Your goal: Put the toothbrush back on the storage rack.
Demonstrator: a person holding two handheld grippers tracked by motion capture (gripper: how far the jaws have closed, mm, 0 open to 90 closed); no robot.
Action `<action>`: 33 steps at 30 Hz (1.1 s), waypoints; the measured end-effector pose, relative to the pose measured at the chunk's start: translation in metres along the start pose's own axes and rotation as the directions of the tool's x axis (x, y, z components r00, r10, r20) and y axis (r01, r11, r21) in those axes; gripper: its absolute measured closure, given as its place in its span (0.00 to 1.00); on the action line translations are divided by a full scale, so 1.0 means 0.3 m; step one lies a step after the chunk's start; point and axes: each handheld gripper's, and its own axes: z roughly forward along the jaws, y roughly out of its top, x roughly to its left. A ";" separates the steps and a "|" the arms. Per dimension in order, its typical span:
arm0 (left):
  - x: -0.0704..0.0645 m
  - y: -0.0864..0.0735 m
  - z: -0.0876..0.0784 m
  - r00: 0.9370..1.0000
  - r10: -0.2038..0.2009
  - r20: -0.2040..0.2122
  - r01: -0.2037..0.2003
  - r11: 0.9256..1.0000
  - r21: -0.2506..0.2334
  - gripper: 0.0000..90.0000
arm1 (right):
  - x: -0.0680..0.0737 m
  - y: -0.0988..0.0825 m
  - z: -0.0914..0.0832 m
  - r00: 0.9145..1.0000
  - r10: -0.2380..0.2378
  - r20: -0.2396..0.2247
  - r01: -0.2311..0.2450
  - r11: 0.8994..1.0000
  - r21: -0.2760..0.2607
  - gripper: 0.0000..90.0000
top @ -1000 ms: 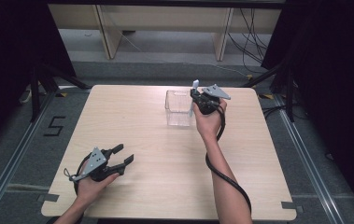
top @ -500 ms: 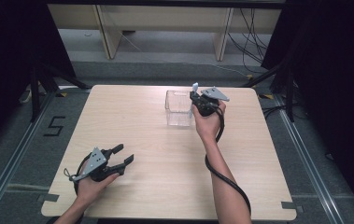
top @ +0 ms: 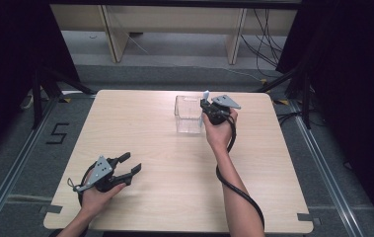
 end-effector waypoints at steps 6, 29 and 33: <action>0.001 -0.003 0.006 1.000 -0.004 0.009 0.004 1.000 -0.021 0.41 | 0.002 -0.009 0.004 1.000 0.006 0.000 -0.006 1.000 0.004 0.94; 0.000 0.000 0.000 1.000 0.000 0.001 0.000 1.000 0.000 0.41 | 0.003 -0.054 0.018 1.000 0.016 0.014 -0.016 0.999 0.039 0.94; 0.000 0.000 0.000 1.000 0.000 0.001 0.000 1.000 0.000 0.41 | 0.001 -0.059 0.020 1.000 0.017 0.010 -0.017 0.999 0.046 0.93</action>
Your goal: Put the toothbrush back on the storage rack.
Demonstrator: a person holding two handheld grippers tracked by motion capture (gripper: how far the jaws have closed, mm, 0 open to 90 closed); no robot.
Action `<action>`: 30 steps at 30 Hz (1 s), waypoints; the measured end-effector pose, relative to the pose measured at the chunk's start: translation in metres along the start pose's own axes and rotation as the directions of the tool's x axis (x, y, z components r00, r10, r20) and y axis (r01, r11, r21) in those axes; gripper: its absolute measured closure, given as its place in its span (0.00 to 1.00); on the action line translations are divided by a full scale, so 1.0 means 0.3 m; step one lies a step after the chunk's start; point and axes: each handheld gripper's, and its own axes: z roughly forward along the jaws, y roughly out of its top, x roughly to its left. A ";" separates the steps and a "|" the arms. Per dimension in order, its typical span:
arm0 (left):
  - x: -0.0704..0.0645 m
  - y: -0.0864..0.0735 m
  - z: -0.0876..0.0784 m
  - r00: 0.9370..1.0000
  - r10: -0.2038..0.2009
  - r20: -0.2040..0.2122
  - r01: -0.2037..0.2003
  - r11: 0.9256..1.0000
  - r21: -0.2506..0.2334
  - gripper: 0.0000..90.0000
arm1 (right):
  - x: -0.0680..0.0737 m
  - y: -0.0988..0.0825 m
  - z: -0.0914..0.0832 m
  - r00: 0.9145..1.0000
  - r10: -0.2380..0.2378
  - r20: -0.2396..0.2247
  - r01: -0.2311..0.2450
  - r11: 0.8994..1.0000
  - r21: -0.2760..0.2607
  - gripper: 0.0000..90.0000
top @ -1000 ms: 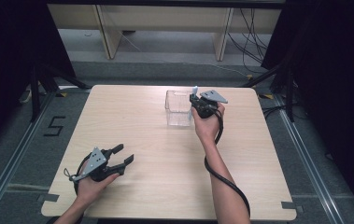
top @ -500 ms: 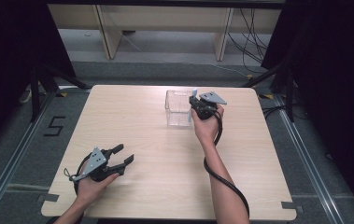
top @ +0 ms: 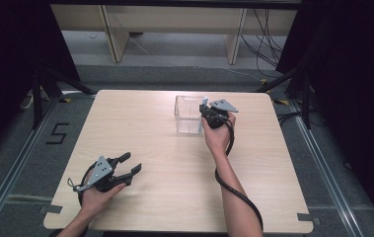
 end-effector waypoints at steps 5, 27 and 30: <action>0.000 0.000 0.000 1.000 0.000 0.000 0.000 1.000 0.001 0.41 | -0.007 -0.002 0.005 0.999 -0.039 -0.001 0.039 0.999 -0.010 0.92; -0.001 0.000 0.000 1.000 -0.001 0.002 0.001 1.000 0.000 0.41 | 0.012 -0.005 -0.008 0.999 -0.039 0.019 0.039 0.999 -0.004 0.66; -0.001 0.000 0.000 1.000 -0.001 0.002 0.001 1.000 0.000 0.41 | 0.017 -0.004 -0.015 0.999 -0.035 0.030 0.035 0.999 -0.003 0.64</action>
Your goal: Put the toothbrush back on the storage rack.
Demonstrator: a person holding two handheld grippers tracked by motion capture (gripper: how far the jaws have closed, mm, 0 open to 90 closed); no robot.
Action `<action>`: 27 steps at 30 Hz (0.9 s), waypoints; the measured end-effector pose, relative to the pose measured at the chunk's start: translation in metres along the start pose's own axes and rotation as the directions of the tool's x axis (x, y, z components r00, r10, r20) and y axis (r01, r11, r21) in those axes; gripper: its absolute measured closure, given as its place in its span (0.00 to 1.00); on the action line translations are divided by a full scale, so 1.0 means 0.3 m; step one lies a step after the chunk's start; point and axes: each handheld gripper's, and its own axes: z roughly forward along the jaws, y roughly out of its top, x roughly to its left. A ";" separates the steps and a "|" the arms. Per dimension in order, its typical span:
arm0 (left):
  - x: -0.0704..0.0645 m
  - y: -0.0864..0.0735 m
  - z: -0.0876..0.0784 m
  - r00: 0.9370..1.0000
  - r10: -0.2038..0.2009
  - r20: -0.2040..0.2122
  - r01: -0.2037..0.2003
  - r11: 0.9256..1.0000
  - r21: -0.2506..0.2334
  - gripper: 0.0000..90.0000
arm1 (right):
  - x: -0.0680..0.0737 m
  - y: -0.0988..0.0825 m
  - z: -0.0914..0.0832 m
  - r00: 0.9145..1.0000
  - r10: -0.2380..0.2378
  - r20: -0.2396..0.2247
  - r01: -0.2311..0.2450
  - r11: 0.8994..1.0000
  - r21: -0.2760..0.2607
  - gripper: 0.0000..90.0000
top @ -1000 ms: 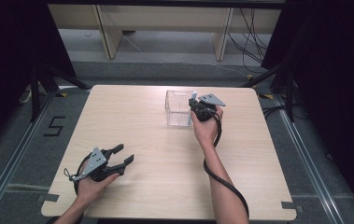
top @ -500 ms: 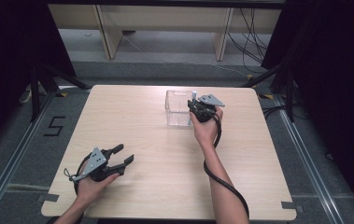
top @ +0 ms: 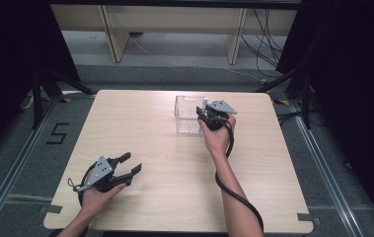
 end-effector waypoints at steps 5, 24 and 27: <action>0.000 0.000 0.000 1.000 0.000 0.001 0.000 1.000 0.001 0.41 | -0.003 -0.003 -0.007 1.000 -0.015 0.002 0.015 1.000 -0.010 0.60; 0.001 0.000 0.001 1.000 0.000 0.000 0.000 1.000 0.003 0.41 | -0.019 -0.030 -0.080 0.999 0.030 -0.026 -0.029 1.000 0.011 0.50; 0.000 0.000 0.000 1.000 0.000 -0.001 0.000 1.000 0.001 0.41 | -0.021 -0.040 -0.095 0.999 0.017 -0.035 -0.017 1.000 0.017 0.50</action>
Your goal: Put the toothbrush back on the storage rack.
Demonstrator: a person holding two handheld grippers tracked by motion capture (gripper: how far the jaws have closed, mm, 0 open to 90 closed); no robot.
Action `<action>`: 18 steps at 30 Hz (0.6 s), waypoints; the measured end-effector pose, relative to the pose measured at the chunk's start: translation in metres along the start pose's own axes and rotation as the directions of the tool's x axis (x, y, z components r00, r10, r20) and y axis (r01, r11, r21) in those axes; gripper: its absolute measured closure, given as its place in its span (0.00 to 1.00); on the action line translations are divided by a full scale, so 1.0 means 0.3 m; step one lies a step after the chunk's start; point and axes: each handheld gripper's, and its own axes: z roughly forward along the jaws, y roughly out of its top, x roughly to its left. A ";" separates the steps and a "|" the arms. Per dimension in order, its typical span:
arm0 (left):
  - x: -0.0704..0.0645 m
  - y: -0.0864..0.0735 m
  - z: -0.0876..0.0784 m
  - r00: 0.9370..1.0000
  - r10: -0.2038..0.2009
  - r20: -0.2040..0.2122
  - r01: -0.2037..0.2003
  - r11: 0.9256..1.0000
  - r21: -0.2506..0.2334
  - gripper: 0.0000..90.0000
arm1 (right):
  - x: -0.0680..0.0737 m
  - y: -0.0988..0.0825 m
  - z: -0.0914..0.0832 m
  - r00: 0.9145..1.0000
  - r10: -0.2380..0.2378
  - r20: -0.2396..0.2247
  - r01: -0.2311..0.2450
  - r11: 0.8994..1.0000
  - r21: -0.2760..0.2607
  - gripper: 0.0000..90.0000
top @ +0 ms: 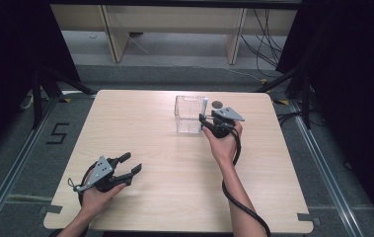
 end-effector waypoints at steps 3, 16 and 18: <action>0.000 0.000 0.001 1.000 0.001 0.000 -0.001 1.000 0.002 0.41 | -0.003 -0.012 -0.014 1.000 -0.009 -0.012 0.009 1.000 0.007 0.49; 0.000 0.000 0.000 1.000 0.000 -0.003 0.000 1.000 0.000 0.41 | -0.003 -0.072 -0.096 0.998 -0.023 -0.050 0.027 0.997 0.077 0.48; 0.000 0.000 0.000 1.000 0.000 -0.004 0.000 1.000 0.001 0.41 | -0.006 -0.088 -0.109 0.998 -0.022 -0.056 0.028 0.994 0.103 0.48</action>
